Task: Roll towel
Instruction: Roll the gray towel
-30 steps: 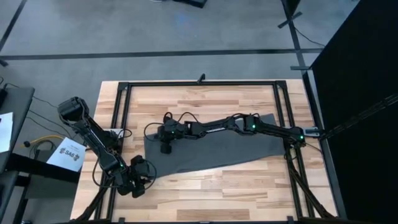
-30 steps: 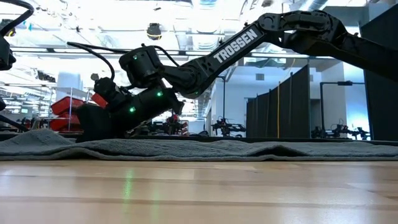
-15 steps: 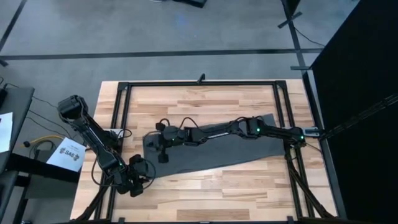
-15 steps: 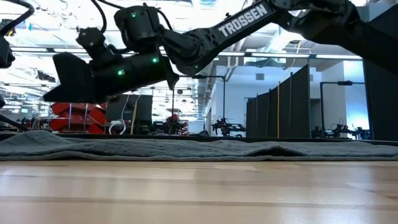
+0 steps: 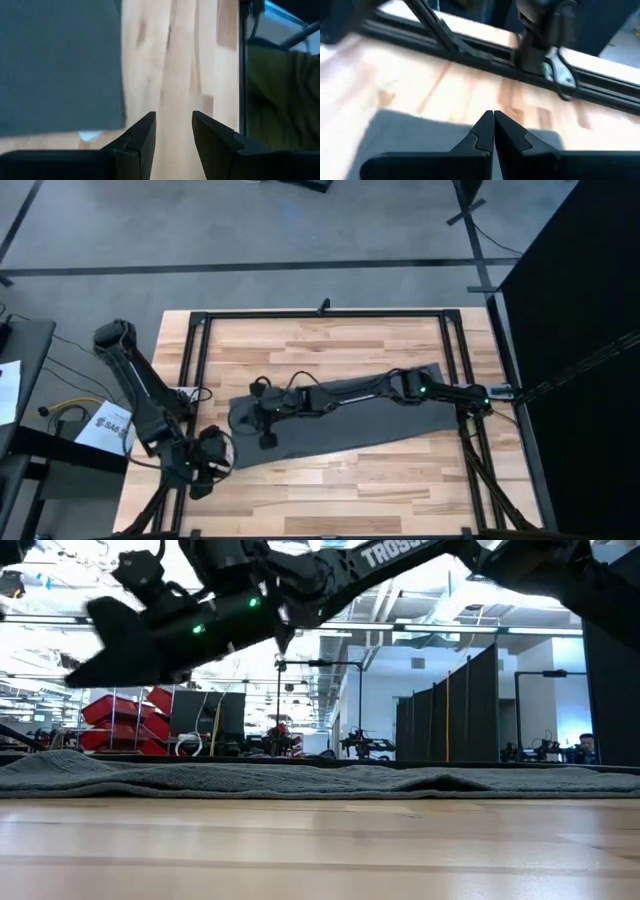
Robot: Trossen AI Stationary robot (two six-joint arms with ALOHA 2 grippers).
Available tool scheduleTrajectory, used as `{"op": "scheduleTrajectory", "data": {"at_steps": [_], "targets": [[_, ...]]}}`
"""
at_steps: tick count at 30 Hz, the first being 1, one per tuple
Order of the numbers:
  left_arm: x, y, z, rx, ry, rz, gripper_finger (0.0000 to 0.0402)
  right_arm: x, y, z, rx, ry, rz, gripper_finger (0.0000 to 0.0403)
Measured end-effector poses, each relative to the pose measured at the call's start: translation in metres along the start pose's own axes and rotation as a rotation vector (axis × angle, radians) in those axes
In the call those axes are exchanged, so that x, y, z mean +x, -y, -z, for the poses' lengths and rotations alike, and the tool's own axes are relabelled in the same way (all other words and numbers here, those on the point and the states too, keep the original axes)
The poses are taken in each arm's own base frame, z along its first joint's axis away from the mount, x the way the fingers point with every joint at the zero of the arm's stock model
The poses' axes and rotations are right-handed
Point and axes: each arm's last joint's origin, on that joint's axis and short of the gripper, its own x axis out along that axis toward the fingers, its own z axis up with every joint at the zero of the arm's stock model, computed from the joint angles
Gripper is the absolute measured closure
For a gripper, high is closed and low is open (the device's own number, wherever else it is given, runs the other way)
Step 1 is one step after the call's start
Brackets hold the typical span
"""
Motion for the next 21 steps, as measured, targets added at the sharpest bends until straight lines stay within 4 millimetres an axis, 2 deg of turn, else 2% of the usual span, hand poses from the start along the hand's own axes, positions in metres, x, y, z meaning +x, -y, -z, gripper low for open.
{"op": "scheduleTrajectory", "data": {"at_steps": [4, 8, 10, 13, 16, 19, 21], "targets": [[-0.001, -0.010, -0.005, 0.086, 0.195, -0.171, 0.0287, -0.026, -0.009, -0.012, -0.022, -0.210, -0.074, 0.0403], [0.022, -0.035, 0.000, 0.038, 0.203, -0.306, 0.0287, -0.044, -0.037, 0.009, 0.000, -0.550, -0.193, 0.0403], [0.036, -0.051, 0.005, -0.006, 0.199, -0.377, 0.0287, -0.051, -0.053, 0.011, 0.003, -0.640, -0.229, 0.0403], [0.052, -0.072, 0.011, -0.047, 0.146, -0.460, 0.0287, -0.061, -0.074, -0.005, 0.000, -0.625, -0.252, 0.0403], [0.060, -0.083, 0.018, -0.059, 0.102, -0.498, 0.0287, -0.061, -0.088, -0.018, -0.005, -0.544, -0.260, 0.0403], [0.067, -0.090, 0.026, -0.053, 0.099, -0.493, 0.0287, -0.051, -0.092, -0.008, -0.003, -0.517, -0.251, 0.0403], [0.071, -0.095, 0.032, -0.071, 0.081, -0.471, 0.0287, -0.047, -0.091, 0.005, 0.019, -0.529, -0.238, 0.0403]]}}
